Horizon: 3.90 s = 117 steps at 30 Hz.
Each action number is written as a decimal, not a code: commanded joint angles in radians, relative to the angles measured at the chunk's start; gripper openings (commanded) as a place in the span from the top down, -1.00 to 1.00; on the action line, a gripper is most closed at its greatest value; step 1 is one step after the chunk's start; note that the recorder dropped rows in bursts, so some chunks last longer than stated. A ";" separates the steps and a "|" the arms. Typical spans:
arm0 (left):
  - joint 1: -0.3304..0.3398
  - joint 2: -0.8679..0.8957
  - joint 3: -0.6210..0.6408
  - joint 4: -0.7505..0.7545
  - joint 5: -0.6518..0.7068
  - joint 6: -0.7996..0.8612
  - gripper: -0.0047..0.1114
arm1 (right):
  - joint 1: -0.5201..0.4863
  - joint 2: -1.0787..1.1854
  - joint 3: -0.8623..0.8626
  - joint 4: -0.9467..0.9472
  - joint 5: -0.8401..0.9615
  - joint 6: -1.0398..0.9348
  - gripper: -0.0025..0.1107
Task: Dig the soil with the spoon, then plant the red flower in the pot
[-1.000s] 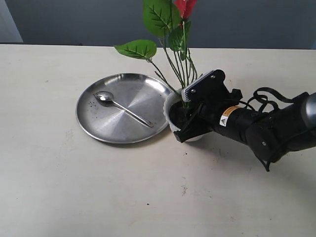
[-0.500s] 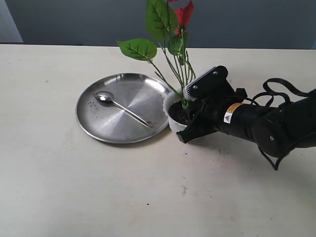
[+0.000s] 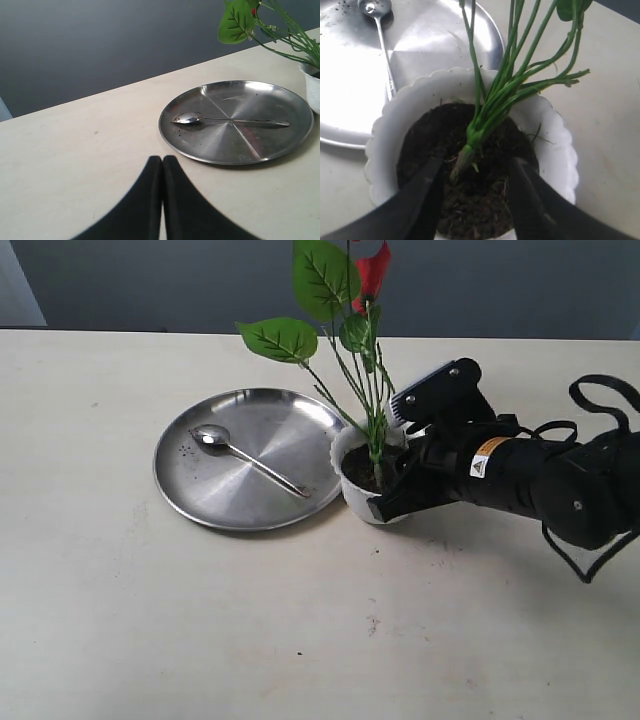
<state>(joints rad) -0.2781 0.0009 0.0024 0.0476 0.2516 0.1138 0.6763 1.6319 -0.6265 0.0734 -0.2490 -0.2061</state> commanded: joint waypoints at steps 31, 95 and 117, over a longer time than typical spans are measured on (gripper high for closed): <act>-0.005 -0.001 -0.002 -0.008 -0.013 -0.002 0.91 | 0.201 -0.687 0.143 0.411 0.735 0.007 0.22; -0.005 -0.001 -0.002 -0.008 -0.013 -0.002 0.91 | -0.427 -1.632 0.626 0.072 0.550 0.448 0.22; -0.005 -0.001 -0.002 -0.008 -0.013 -0.002 0.91 | -0.450 -1.632 0.626 0.085 0.553 0.448 0.22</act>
<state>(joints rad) -0.2781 0.0009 0.0024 0.0476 0.2514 0.1138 0.2325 0.0064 -0.0020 0.1585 0.3106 0.2431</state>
